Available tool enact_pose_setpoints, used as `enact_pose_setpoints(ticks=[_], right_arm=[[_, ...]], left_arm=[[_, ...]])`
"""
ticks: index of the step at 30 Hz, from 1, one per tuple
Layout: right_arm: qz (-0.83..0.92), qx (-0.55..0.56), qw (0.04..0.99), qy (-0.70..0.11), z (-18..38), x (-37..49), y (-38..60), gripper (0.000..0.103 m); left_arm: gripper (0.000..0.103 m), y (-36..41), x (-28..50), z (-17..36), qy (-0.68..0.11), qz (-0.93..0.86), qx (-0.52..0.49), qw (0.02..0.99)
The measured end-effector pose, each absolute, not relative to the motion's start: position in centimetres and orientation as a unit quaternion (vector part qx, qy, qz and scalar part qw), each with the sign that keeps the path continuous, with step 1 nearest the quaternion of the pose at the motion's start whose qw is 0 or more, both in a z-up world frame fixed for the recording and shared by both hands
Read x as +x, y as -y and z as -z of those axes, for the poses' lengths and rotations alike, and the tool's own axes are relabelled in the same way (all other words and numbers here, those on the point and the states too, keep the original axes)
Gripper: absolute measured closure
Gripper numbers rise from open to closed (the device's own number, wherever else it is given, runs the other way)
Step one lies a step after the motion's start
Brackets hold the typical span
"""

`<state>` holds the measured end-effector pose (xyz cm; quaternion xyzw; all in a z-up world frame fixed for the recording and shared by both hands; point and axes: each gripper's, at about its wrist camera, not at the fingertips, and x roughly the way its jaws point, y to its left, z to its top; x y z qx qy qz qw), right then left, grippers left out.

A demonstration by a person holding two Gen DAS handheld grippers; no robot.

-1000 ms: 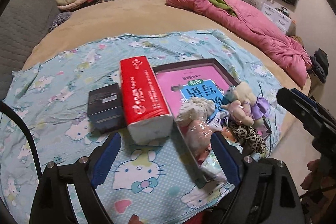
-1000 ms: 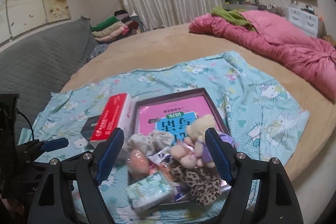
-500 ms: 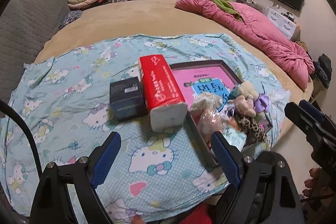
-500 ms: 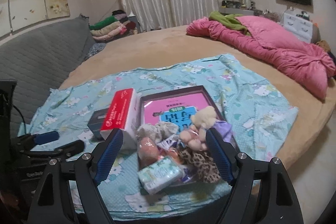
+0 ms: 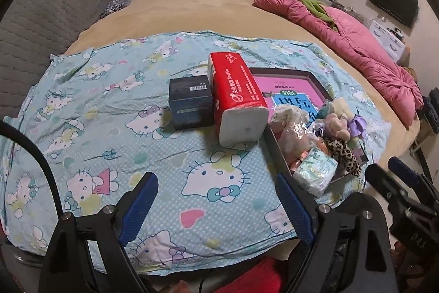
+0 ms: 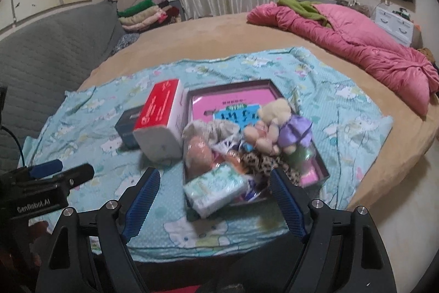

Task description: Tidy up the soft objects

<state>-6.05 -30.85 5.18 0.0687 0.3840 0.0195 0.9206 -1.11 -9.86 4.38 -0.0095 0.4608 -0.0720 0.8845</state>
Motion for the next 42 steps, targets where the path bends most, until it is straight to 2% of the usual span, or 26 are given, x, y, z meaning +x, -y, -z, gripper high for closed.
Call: enact_pose_setpoints(ticks=[20,42], right_arm=[[-0.003,0.077,0.917,-0.392,-4.7,-7.7,31.2,0.019],[-0.002,0.081,0.914,-0.398,-4.3,-7.4,31.4,0.019]], left_arm=[[0.016,13.0,-2.4,-3.7,-0.468,0.108,0.031,0.877],[0.016,12.9,-2.2,-3.2,-0.476,0.106,0.032,0.872]])
